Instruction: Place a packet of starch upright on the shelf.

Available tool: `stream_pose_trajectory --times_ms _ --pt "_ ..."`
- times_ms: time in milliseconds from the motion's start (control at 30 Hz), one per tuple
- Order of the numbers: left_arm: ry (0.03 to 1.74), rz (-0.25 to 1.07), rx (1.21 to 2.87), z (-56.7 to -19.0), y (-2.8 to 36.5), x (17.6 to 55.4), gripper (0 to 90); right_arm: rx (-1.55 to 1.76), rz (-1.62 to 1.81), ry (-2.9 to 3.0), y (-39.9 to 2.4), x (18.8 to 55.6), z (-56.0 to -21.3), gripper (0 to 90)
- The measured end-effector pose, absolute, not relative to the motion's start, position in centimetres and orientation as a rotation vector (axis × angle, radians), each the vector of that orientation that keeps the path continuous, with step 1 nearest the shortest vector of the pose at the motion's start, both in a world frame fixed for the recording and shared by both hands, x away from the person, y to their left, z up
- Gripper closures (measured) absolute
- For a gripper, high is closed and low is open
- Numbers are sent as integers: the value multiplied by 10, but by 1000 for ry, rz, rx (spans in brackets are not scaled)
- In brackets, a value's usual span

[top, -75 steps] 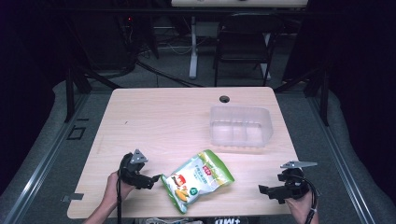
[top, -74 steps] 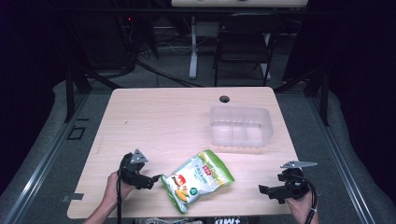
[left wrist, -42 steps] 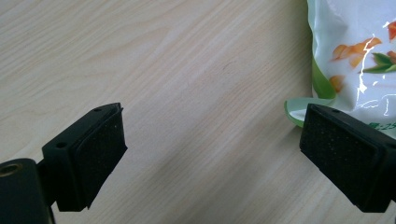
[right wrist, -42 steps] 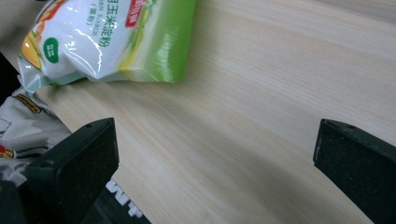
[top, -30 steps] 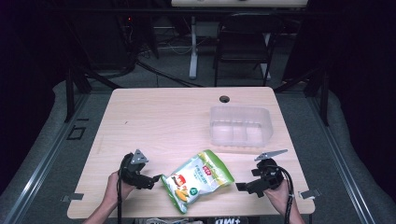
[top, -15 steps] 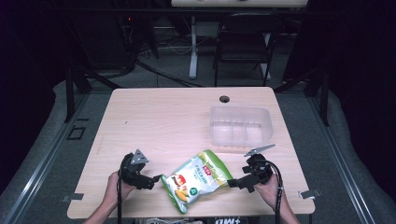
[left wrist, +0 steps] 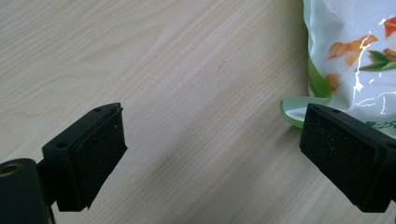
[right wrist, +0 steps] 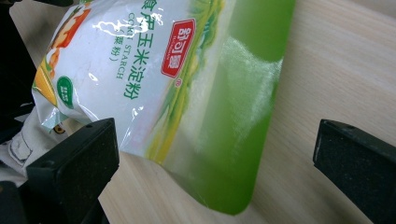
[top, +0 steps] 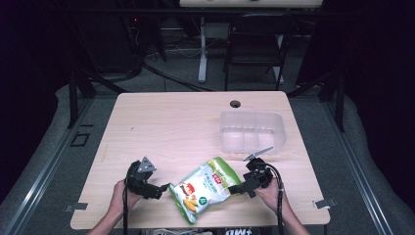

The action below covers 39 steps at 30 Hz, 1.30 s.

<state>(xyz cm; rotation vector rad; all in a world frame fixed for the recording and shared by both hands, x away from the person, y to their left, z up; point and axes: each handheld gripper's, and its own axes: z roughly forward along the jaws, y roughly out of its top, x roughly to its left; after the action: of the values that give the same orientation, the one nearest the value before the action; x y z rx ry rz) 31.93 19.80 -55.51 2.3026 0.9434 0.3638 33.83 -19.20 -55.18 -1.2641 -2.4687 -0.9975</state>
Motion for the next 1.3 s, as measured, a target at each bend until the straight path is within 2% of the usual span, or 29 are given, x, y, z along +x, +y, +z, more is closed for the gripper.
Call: stream_pose_trajectory --times_ms 400,433,767,933,1200,1300 --pt "935 363 2306 -555 198 319 66 -1243 -963 -2422 -178 352 -560 48" --pt "933 363 2307 -554 198 319 67 -1231 -961 -2413 -176 352 -561 86" --pt "927 355 2313 -555 197 319 67 -1225 -964 -2398 -162 355 -565 166" --pt "924 355 2314 -554 197 318 67 -1229 -967 -2405 -164 357 -565 232" --pt "925 355 2314 -555 196 318 67 -1234 -993 -2401 -163 354 -563 415" --pt "925 355 2311 -555 196 318 67 -1234 -994 -2397 -159 351 -563 450"
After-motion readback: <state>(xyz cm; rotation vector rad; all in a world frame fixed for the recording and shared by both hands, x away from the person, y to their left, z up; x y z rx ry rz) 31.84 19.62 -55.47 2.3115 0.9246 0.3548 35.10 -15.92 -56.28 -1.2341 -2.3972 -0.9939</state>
